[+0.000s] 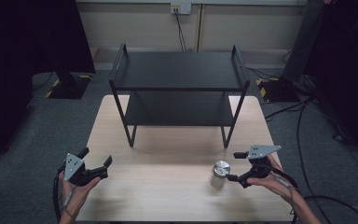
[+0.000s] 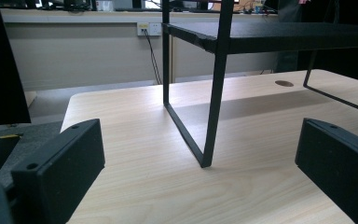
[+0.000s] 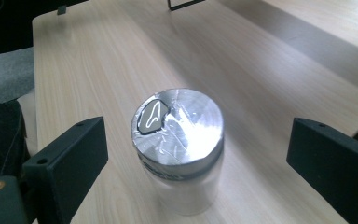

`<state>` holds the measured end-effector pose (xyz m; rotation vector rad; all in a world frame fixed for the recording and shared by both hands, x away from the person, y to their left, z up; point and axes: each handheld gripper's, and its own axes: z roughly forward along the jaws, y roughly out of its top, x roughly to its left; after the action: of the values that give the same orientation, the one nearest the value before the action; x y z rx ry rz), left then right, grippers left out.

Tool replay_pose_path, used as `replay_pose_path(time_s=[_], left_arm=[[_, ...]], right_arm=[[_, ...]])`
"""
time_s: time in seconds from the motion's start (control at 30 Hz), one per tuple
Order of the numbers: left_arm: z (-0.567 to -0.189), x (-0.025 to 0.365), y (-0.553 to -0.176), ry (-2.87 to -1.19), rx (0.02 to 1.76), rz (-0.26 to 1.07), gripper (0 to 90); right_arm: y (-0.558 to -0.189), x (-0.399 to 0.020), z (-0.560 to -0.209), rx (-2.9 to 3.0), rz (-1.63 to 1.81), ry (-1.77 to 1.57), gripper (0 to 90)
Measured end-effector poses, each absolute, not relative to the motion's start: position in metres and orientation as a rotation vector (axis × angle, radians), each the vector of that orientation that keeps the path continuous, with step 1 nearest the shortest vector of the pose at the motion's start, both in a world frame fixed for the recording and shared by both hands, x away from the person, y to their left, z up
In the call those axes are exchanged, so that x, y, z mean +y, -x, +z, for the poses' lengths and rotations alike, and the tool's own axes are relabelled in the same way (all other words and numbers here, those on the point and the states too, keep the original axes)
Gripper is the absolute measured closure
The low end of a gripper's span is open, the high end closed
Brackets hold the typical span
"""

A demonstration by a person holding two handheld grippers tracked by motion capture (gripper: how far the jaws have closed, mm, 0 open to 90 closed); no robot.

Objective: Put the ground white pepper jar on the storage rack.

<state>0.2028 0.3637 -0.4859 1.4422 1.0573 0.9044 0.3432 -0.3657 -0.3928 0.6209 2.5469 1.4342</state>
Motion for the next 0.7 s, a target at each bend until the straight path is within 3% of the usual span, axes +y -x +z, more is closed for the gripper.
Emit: replay_pose_path(time_s=[0.7], left_arm=[[-0.486,0.365,-0.202,-1.441,1.056,0.904,0.5]], right_arm=[[-0.362,-0.335,-0.408,2.632,1.38,-0.508,13.6]])
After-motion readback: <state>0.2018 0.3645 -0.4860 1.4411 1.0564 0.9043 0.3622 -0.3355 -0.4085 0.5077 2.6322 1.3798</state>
